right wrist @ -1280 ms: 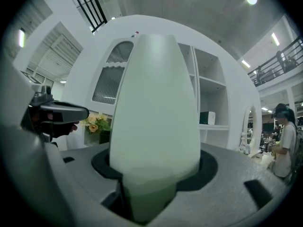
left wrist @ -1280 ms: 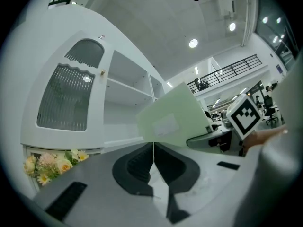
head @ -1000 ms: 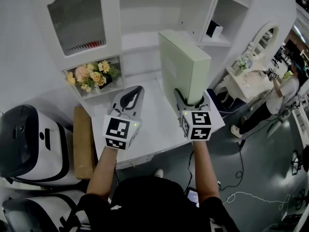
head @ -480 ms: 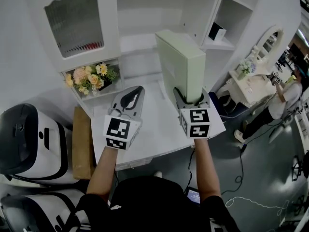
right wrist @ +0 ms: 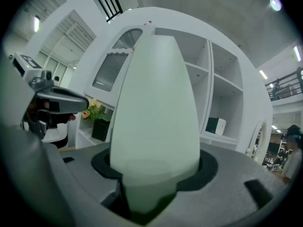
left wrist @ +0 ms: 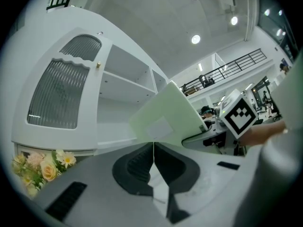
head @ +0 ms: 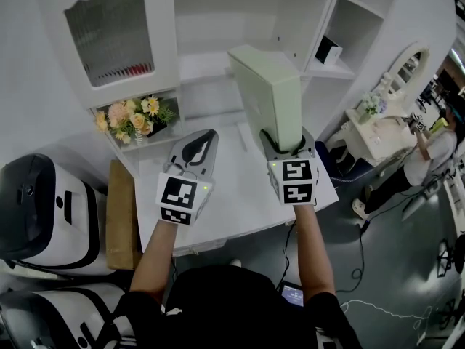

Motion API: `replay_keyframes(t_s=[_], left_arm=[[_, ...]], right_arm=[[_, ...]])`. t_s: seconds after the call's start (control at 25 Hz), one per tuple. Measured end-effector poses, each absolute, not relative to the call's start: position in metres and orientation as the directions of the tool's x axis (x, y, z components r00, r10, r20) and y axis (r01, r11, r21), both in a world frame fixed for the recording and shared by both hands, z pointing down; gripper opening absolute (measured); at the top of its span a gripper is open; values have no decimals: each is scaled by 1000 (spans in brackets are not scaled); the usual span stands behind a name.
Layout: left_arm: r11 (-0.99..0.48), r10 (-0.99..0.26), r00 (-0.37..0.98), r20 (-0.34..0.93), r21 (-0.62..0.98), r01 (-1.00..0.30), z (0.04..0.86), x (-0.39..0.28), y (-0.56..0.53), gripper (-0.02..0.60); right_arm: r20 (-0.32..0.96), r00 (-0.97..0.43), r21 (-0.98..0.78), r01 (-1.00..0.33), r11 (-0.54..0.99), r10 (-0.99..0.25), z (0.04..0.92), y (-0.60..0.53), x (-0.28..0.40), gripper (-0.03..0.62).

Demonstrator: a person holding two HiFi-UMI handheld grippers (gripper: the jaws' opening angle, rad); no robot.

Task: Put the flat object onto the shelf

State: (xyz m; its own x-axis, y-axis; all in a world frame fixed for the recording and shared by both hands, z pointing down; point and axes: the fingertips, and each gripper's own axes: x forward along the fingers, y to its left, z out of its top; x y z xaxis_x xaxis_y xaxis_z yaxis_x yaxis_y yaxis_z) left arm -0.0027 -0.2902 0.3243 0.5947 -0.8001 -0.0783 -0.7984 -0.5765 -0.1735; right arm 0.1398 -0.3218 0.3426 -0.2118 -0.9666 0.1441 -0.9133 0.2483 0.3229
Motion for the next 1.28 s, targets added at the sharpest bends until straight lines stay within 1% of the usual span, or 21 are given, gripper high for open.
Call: replay_keyframes(t_s=[0.4,0.76,0.96,1.28], left_arm=[[-570,-805,588,-75,-173,-803,326,2,-296,6],[-566,-809,584,-75,-175,-806,328,4,-297,6],[-571,-807,586,-67,-165,-804,329,4,-294,6],[-568,-807,586,-80,-169,-806,326,2,-293,6]], right_arm=[[146,-213,378,-891,253,-966,334,-334,139,279],[143,-209,465,-849,252,-967,320,-339,137,281],[153,-178,527,-817,233,-972,311,-339,139,281],[139,-179,573,-787,227,-974,299,-341,136,281]])
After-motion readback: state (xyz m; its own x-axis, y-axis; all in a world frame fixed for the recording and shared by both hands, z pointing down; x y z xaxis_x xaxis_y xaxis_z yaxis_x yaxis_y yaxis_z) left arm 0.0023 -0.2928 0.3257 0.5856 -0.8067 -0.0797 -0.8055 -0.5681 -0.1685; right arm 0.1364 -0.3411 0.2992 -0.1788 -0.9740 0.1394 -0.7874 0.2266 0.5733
